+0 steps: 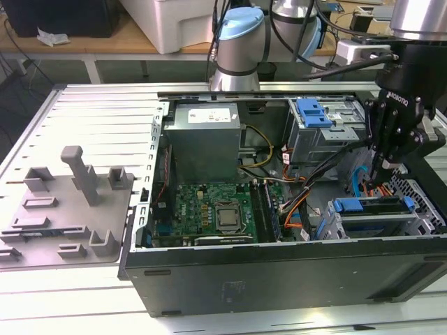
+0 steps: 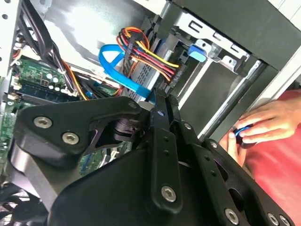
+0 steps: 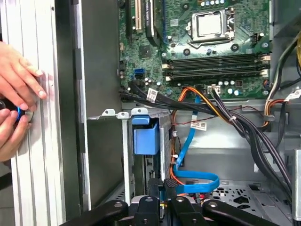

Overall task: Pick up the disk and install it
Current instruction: 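Insert the second disk wire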

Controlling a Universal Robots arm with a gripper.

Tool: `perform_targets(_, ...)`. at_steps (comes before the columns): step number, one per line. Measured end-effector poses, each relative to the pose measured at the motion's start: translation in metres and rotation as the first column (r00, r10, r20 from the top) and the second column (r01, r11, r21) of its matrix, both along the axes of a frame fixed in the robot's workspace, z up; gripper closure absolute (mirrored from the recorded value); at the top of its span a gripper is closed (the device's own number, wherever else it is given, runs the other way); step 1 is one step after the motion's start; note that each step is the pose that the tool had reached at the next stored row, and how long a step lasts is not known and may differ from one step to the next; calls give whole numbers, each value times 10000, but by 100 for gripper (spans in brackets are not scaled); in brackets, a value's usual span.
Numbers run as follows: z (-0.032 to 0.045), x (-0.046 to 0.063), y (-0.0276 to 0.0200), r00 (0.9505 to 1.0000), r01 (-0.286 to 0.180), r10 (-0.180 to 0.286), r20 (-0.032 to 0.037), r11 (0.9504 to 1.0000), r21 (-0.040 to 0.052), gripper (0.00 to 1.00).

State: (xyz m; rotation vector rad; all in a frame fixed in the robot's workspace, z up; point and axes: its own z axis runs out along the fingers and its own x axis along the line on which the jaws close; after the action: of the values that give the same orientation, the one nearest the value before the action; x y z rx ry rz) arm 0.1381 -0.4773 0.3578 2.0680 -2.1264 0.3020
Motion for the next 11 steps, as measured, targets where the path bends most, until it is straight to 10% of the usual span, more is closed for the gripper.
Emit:
perform_targets(2,-4,-1,-90,10000,-11,11,1,9999,132,84)
perform_targets(5,-9,-1,-101,10000,-11,10,9,9983,583,84)
perform_targets(11,-17,-1,-180,10000,-11,10,9,9978,659,84)
